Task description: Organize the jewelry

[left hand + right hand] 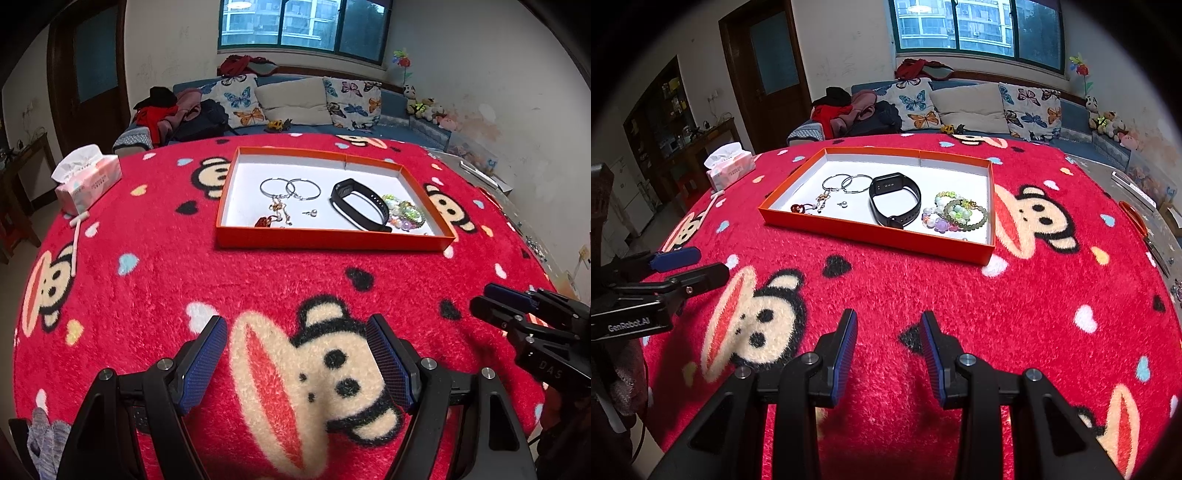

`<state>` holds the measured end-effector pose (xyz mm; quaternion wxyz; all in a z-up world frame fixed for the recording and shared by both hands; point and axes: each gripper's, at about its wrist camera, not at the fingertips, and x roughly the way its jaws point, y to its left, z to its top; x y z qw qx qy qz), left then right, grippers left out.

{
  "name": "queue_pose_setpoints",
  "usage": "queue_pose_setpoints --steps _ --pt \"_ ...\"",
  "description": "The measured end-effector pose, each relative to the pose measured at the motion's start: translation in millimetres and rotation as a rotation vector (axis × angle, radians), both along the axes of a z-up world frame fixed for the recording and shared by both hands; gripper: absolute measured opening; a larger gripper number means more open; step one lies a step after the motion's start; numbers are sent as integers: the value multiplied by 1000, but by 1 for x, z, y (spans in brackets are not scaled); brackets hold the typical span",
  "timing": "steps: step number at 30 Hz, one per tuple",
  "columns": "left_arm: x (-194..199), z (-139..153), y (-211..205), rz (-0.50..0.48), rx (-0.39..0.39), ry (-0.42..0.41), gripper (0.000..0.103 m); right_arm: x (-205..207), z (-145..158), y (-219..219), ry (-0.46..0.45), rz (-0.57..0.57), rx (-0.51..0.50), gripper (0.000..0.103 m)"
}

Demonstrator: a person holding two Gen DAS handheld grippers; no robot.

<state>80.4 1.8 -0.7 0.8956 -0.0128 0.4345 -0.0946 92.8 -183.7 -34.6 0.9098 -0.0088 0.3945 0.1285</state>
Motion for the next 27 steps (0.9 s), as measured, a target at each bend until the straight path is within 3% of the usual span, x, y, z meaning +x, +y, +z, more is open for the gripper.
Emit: queue_pose_setpoints --steps 7,15,22,27 --pt "7 3 2 13 7 -58 82 6 -7 -7 -7 -25 14 39" --pt "13 -2 -9 14 107 -130 82 7 -11 -11 -20 -41 22 39" --pt "20 -10 -5 35 84 -113 82 9 -11 -11 -24 -41 17 39" --pt "23 -13 -6 40 93 -156 82 10 -13 -12 -48 -53 21 39"
